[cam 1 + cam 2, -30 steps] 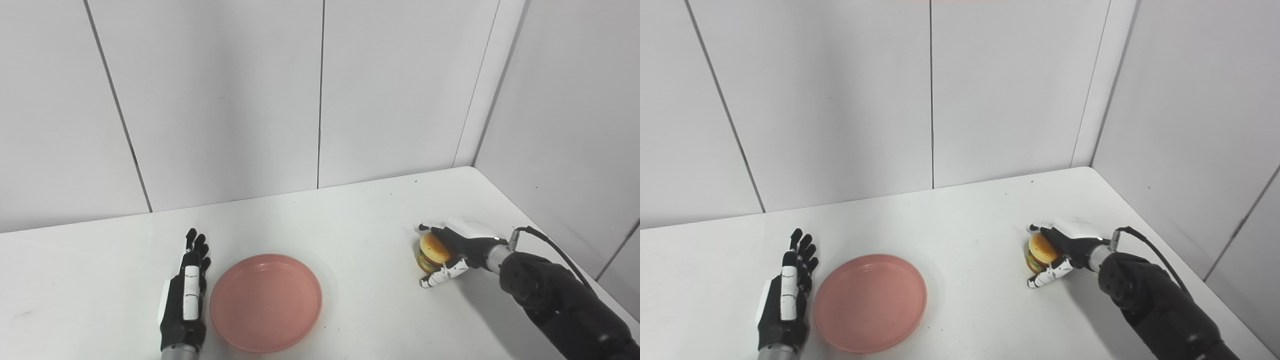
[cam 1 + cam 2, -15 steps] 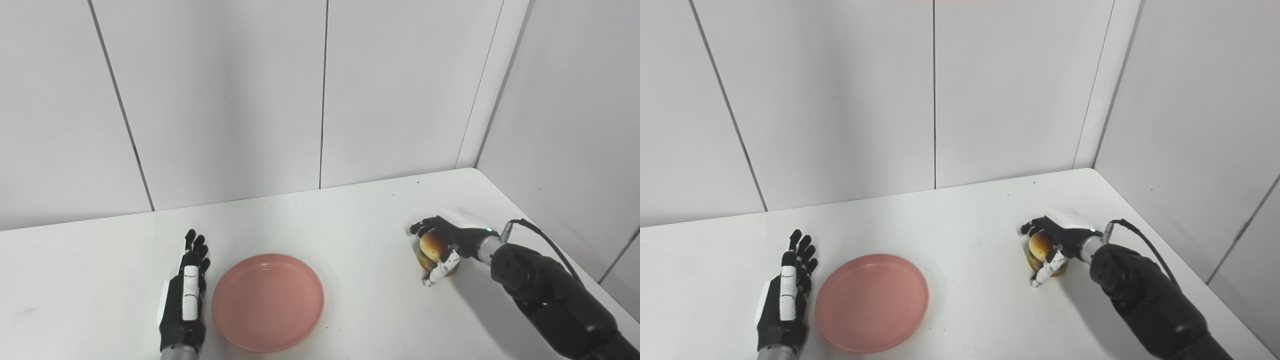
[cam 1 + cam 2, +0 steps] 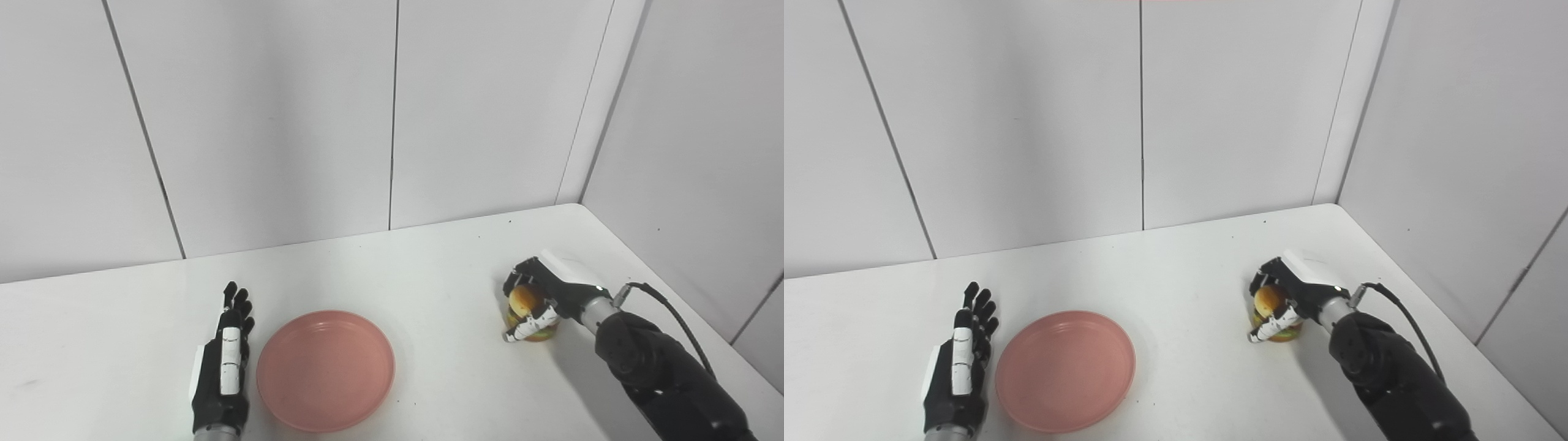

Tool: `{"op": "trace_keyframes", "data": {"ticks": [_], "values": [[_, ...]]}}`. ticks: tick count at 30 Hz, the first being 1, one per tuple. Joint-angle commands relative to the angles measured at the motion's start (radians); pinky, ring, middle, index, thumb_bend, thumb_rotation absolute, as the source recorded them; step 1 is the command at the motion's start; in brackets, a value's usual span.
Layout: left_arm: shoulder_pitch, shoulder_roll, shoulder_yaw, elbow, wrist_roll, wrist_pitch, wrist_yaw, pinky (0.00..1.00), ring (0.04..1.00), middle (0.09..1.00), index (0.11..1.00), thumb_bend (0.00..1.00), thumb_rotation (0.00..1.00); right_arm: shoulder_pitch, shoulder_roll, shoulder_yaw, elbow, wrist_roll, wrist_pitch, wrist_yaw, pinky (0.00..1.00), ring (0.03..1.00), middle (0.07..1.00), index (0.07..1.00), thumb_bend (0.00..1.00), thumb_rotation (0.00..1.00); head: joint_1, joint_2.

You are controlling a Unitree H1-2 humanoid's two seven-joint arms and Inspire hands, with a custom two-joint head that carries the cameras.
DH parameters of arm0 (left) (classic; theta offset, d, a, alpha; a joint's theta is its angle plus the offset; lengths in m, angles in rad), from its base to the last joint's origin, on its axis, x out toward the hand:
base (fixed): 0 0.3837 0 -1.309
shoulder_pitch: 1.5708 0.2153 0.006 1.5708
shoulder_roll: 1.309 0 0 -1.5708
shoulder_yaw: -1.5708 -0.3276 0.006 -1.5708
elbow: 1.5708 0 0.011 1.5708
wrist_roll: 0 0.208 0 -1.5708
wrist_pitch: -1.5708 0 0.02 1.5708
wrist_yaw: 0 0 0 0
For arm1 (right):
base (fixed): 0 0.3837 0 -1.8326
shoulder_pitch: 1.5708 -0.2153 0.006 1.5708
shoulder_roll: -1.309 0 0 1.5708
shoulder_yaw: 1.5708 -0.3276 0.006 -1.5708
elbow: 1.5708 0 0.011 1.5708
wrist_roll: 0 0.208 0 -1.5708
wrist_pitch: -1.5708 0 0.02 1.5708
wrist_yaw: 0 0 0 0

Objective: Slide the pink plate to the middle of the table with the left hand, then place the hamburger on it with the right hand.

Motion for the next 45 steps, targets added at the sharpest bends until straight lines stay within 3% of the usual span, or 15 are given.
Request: {"op": "trace_keyframes", "data": {"ticks": [1, 5, 6, 10, 13, 21, 26, 30, 36, 45], "values": [[0.072, 0.005, 0.000, 0.032, 0.009, 0.006, 0.003, 1.00, 1.000, 1.000, 1.000, 0.77, 1.00, -0.055, -0.004, -0.018, -0.050, -0.009, 0.003, -0.010, 0.39, 0.446, 0.468, 0.500, 0.53, 0.00, 0.017, 0.004], [0.080, -0.005, -0.007, 0.031, 0.026, 0.004, 0.022, 1.00, 1.000, 1.000, 1.000, 0.80, 1.00, -0.068, 0.028, -0.005, -0.091, -0.013, -0.013, -0.008, 0.35, 0.420, 0.451, 0.510, 0.53, 0.00, 0.062, 0.007], [0.082, -0.006, -0.009, 0.034, 0.030, -0.006, 0.024, 1.00, 1.000, 1.000, 1.000, 0.78, 1.00, -0.071, 0.036, -0.001, -0.098, -0.014, -0.019, -0.007, 0.40, 0.465, 0.469, 0.504, 0.53, 0.00, 0.062, 0.007], [0.086, -0.012, -0.022, 0.028, 0.059, 0.004, 0.041, 1.00, 1.000, 1.000, 1.000, 0.79, 1.00, -0.103, 0.072, 0.035, -0.163, -0.005, 0.005, 0.054, 0.42, 0.485, 0.477, 0.501, 0.53, 0.00, 0.109, 0.006], [0.092, -0.017, -0.028, 0.015, 0.072, 0.021, 0.044, 1.00, 1.000, 1.000, 1.000, 0.79, 1.00, -0.136, 0.114, 0.052, -0.193, 0.037, -0.028, 0.086, 0.43, 0.478, 0.478, 0.498, 0.53, 0.00, 0.148, 0.004], [0.099, -0.040, -0.035, 0.024, 0.114, -0.001, 0.079, 1.00, 1.000, 1.000, 1.000, 0.80, 1.00, -0.229, 0.201, 0.154, -0.206, 0.019, -0.042, 0.155, 0.35, 0.412, 0.448, 0.505, 0.52, 0.00, 0.217, 0.005], [0.099, -0.057, -0.044, 0.012, 0.142, 0.037, 0.101, 1.00, 1.000, 1.000, 1.000, 0.80, 1.00, -0.272, 0.252, 0.210, -0.189, 0.038, -0.062, 0.195, 0.31, 0.374, 0.425, 0.508, 0.52, 0.00, 0.252, 0.010], [0.096, -0.066, -0.049, 0.003, 0.148, 0.062, 0.101, 1.00, 1.000, 1.000, 1.000, 0.81, 1.00, -0.291, 0.281, 0.240, -0.167, 0.041, -0.069, 0.222, 0.33, 0.390, 0.458, 0.526, 0.52, 0.00, 0.288, 0.012], [0.092, -0.082, -0.047, -0.001, 0.134, 0.060, 0.093, 1.00, 1.000, 1.000, 1.000, 0.75, 1.00, -0.293, 0.308, 0.290, -0.092, 0.028, -0.148, 0.216, 0.34, 0.393, 0.475, 0.533, 0.51, 0.00, 0.325, 0.015], [0.086, -0.081, -0.057, 0.013, 0.139, 0.027, 0.103, 1.00, 1.000, 1.000, 1.000, 0.72, 1.00, -0.299, 0.312, 0.336, -0.001, -0.020, -0.186, 0.223, 0.29, 0.375, 0.467, 0.532, 0.51, 0.00, 0.341, 0.018]]}}
